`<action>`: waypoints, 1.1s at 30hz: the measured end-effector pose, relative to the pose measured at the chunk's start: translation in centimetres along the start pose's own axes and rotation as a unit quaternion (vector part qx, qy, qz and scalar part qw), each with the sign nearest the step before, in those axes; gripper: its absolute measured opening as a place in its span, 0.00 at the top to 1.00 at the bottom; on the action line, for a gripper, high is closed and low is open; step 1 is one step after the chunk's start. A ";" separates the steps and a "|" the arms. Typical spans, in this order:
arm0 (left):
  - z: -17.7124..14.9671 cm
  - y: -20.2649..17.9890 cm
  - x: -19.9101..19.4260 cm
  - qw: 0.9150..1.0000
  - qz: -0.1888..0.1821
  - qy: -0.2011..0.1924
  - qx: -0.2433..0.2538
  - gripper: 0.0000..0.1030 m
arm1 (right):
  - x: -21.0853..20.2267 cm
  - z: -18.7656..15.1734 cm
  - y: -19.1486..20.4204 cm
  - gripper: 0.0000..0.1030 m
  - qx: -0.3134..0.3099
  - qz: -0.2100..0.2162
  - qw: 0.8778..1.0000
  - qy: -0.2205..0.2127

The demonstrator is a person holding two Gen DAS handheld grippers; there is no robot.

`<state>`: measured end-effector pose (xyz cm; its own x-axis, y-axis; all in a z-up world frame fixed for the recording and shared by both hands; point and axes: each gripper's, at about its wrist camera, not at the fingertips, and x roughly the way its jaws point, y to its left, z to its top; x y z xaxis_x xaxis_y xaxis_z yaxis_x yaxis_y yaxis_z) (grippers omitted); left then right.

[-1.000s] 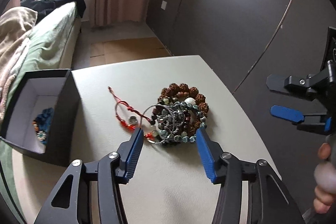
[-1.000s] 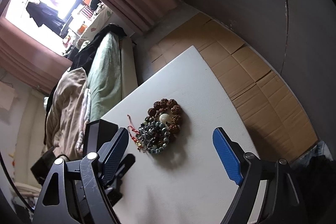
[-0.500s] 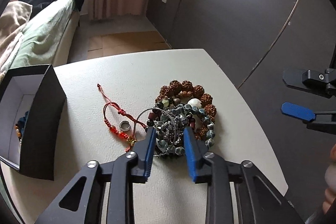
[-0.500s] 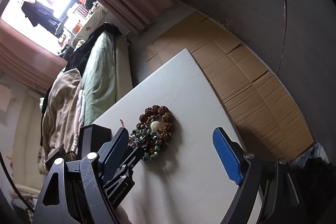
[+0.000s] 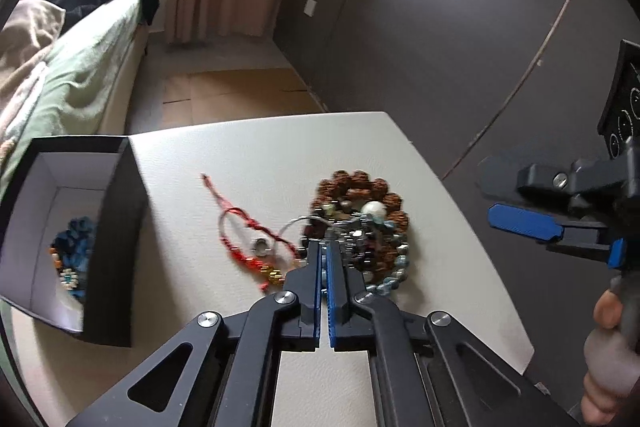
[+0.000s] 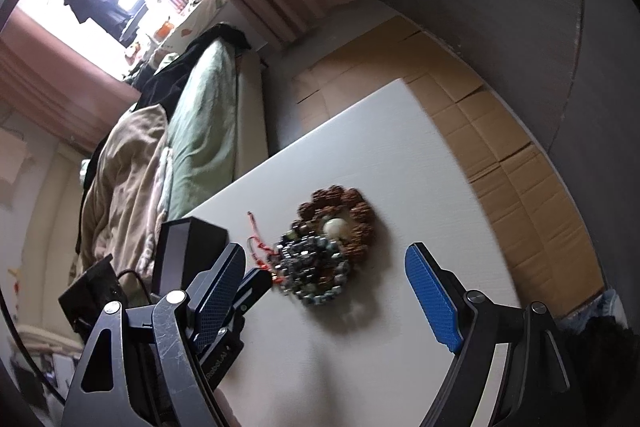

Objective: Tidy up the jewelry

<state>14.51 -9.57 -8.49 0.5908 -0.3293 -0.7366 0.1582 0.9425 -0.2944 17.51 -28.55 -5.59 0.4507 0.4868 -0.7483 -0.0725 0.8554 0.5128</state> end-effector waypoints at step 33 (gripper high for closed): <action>0.1 -1.2 1.8 1.000 0.010 0.025 0.013 0.23 | 1.3 1.4 -1.2 0.35 0.030 -0.002 1.000 0.005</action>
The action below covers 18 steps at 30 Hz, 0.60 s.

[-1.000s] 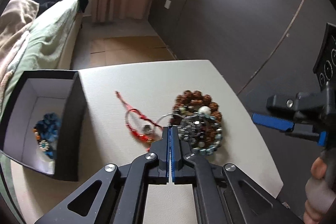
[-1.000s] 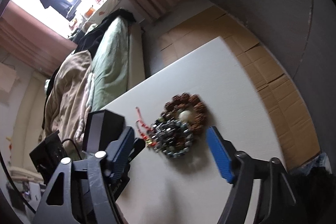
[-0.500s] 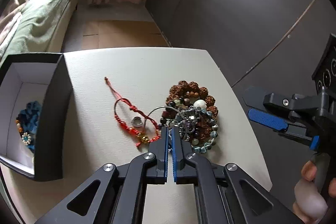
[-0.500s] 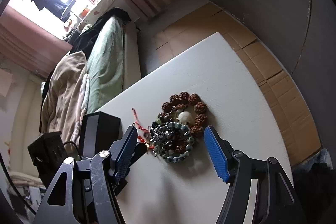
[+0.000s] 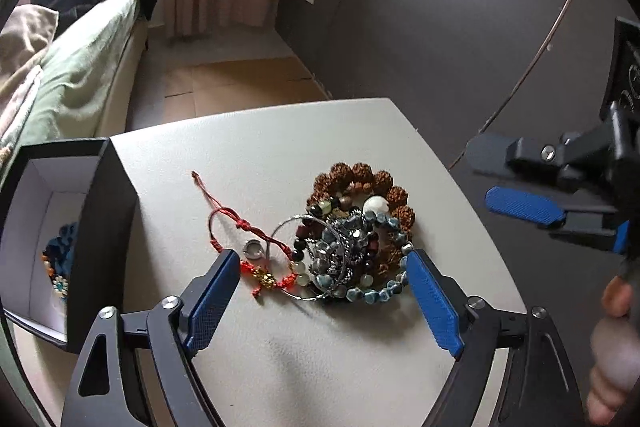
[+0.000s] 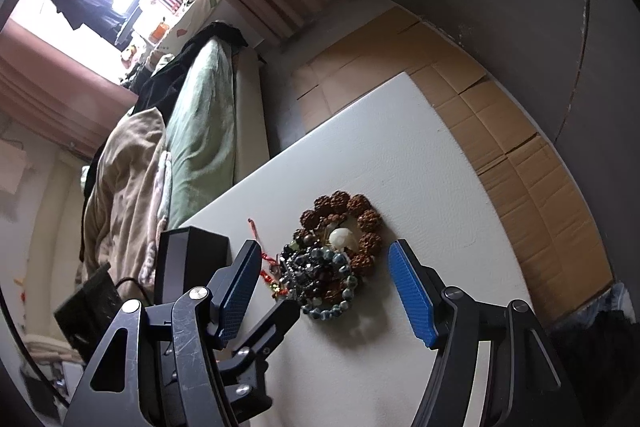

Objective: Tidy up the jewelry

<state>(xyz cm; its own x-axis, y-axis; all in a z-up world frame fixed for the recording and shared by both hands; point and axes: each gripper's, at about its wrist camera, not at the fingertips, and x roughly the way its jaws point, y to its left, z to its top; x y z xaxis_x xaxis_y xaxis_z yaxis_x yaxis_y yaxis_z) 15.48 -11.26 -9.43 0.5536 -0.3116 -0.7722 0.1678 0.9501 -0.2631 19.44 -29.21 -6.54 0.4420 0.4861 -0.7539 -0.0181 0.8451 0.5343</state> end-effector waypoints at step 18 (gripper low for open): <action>-0.8 2.1 0.8 0.998 -0.057 0.018 -0.027 0.81 | 0.3 0.0 0.4 0.35 -0.010 -0.004 1.000 0.004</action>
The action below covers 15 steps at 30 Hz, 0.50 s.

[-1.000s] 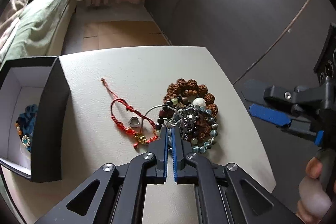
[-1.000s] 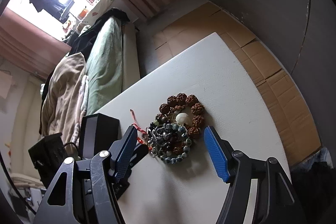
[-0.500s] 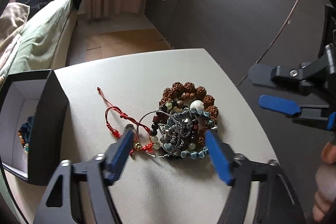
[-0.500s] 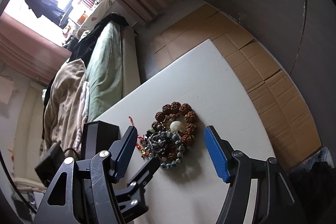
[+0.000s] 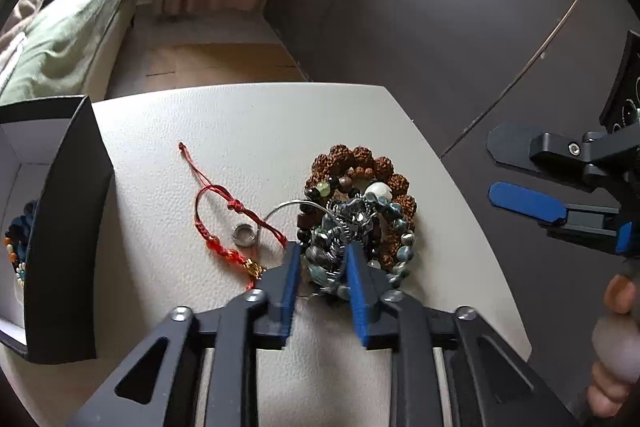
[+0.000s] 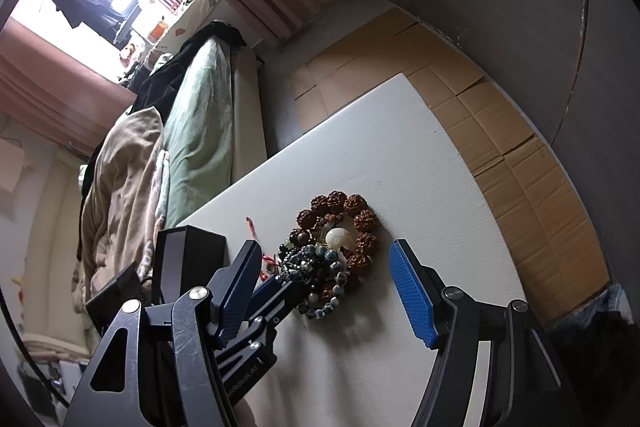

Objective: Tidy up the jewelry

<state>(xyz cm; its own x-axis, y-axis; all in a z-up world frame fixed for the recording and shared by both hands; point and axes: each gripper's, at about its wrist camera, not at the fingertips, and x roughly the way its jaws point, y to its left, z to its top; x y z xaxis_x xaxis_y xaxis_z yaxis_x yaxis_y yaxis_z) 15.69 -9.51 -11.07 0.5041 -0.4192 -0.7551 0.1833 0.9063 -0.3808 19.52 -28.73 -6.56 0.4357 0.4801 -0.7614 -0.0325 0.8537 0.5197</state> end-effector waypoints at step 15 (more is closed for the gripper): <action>0.6 1.7 -3.2 1.000 0.004 -0.022 -0.014 0.96 | 1.8 -0.9 2.6 0.35 -0.027 0.006 1.000 0.014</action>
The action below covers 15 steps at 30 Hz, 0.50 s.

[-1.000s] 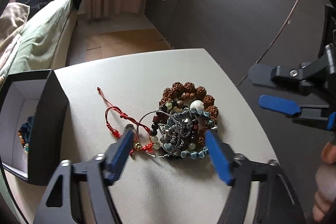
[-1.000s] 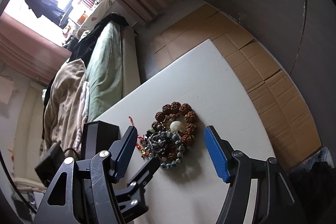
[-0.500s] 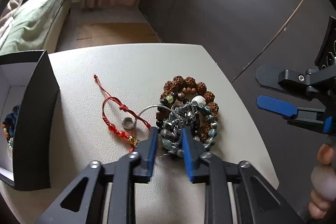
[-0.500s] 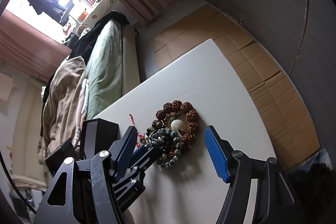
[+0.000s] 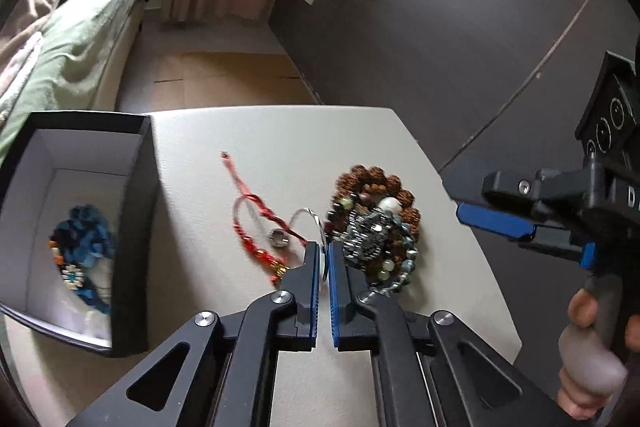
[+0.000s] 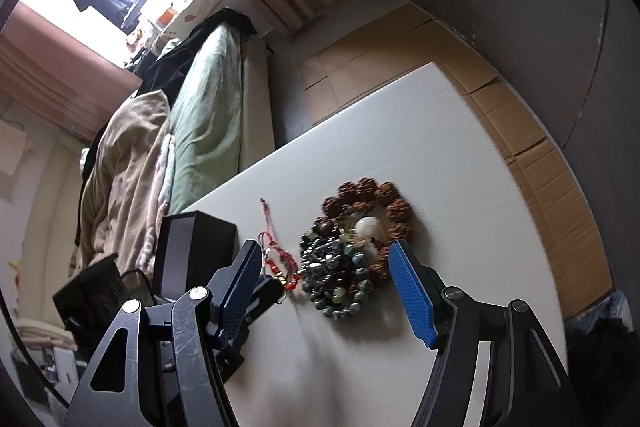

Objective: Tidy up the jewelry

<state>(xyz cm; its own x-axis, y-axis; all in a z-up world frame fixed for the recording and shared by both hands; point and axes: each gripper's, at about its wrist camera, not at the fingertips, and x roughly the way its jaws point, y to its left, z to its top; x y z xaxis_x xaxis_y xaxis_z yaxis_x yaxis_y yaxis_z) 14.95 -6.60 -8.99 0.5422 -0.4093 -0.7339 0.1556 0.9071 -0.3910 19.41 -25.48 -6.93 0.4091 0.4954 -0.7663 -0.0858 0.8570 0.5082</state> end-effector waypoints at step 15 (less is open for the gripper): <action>1.1 3.1 -2.1 0.999 0.020 -0.022 -0.032 0.99 | 4.7 -0.7 1.9 0.57 -0.033 -0.038 0.998 0.046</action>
<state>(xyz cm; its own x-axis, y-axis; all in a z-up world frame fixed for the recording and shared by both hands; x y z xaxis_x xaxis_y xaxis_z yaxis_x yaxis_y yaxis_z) 15.23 -2.77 -8.02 0.5835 -0.3674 -0.7242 0.0814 0.9138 -0.3980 20.55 -21.43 -9.83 0.3326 0.4371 -0.8357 -0.1186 0.8985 0.4228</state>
